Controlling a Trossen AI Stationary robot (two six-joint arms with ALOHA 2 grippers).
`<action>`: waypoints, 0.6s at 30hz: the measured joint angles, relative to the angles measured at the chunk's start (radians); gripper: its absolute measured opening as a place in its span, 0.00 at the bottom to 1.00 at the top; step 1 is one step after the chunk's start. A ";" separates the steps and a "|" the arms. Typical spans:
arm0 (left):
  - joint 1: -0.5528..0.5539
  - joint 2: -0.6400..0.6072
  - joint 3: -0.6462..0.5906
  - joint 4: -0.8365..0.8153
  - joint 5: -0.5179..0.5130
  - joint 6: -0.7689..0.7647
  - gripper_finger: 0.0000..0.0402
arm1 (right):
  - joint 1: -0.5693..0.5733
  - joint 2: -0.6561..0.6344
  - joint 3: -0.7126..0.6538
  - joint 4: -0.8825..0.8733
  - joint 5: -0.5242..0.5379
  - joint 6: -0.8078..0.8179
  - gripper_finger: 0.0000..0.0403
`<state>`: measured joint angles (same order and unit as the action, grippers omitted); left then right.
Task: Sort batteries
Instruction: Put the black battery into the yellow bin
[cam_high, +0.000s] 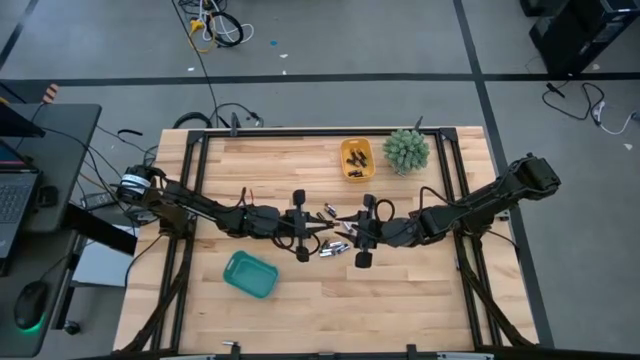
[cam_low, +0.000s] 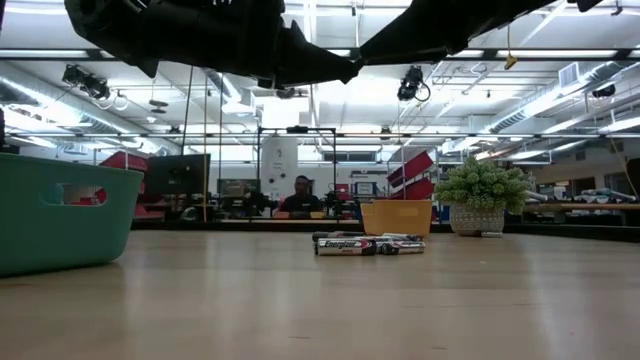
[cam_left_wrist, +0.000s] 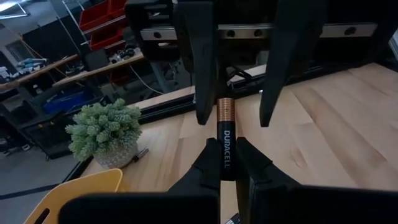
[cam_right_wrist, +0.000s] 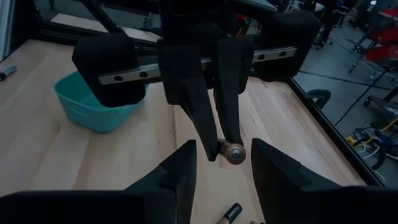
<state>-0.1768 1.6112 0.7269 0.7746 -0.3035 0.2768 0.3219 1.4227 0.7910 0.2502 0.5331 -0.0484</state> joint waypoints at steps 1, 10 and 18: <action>0.000 0.000 0.000 0.000 0.000 0.000 0.01 | -0.003 0.000 0.000 0.003 0.000 0.000 0.34; 0.000 0.000 0.000 -0.001 -0.002 0.004 0.01 | -0.025 0.000 0.000 0.002 0.000 0.004 0.31; 0.000 0.000 0.000 -0.002 -0.003 0.005 0.01 | -0.025 0.000 0.000 0.002 -0.003 0.004 0.21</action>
<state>-0.1768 1.6112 0.7269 0.7731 -0.3066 0.2815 0.2970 1.4223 0.7910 0.2520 0.5301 -0.0444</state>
